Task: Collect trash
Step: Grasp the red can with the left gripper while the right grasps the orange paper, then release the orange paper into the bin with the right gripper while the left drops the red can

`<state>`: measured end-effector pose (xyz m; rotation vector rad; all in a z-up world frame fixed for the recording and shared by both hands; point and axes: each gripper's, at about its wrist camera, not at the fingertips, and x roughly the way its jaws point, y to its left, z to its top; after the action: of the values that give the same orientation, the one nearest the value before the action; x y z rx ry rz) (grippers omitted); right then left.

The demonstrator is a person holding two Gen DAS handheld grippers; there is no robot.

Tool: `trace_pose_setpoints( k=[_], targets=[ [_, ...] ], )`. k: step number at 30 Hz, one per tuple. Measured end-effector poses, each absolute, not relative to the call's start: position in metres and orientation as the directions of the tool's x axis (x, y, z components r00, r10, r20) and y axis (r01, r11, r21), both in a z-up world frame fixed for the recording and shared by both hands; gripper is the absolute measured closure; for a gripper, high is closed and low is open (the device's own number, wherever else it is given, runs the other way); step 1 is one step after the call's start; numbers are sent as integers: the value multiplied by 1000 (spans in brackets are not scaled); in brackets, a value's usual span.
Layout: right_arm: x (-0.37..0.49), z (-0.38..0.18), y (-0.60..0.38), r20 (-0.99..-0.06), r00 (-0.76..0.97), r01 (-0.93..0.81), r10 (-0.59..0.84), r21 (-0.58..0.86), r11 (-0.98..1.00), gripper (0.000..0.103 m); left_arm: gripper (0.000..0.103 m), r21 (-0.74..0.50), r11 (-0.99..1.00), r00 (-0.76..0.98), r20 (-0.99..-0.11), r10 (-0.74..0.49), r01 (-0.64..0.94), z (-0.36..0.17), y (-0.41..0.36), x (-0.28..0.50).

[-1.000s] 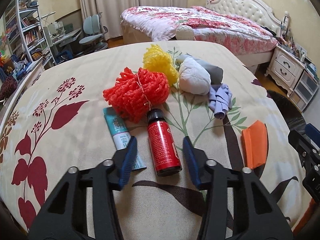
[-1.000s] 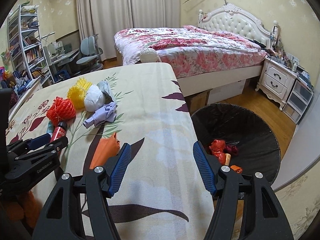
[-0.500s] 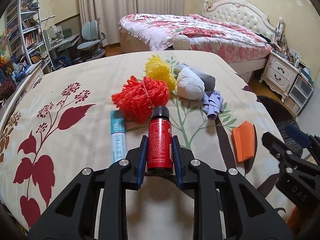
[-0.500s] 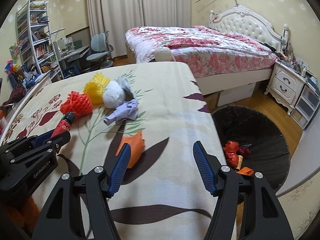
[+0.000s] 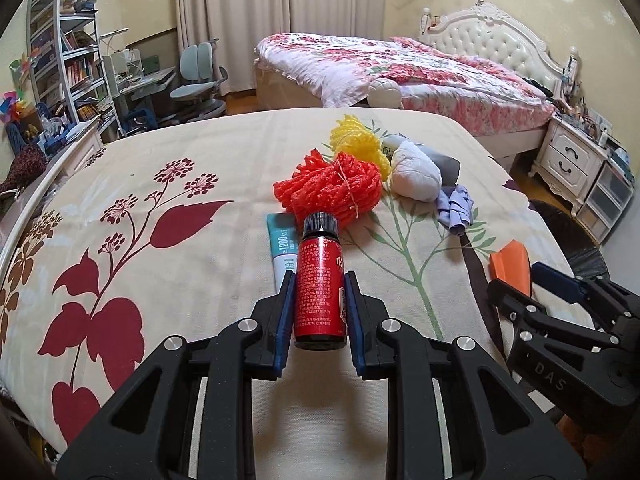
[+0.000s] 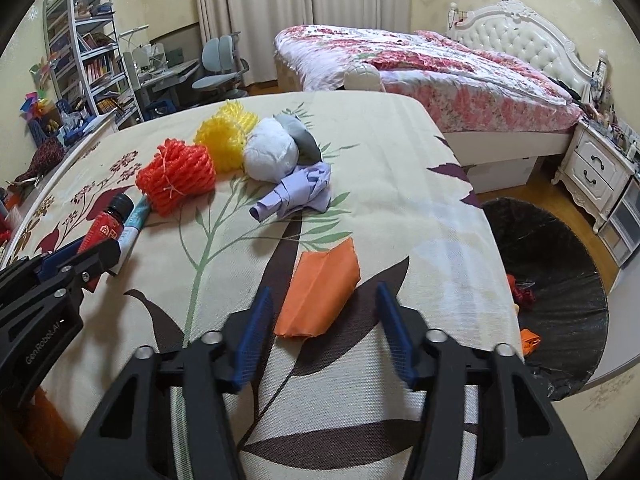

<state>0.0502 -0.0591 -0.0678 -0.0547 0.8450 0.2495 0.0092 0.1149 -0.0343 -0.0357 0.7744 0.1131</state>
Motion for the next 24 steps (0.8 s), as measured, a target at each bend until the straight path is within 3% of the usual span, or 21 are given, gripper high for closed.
trace_pose_setpoints(
  k=[3, 14, 24],
  targets=[
    [51, -69, -63, -750, 624, -245, 219, 79, 966, 74, 80, 2, 994, 709, -701, 81, -111, -35, 115, 8],
    [40, -55, -85, -720, 664, -210, 200, 77, 975, 76, 80, -11, 998, 739, -673, 37, -61, -27, 89, 8],
    [42, -27, -158, -660, 749, -45, 60, 40, 998, 76, 80, -20, 998, 774, -630, -60, 61, -13, 31, 23]
  ],
)
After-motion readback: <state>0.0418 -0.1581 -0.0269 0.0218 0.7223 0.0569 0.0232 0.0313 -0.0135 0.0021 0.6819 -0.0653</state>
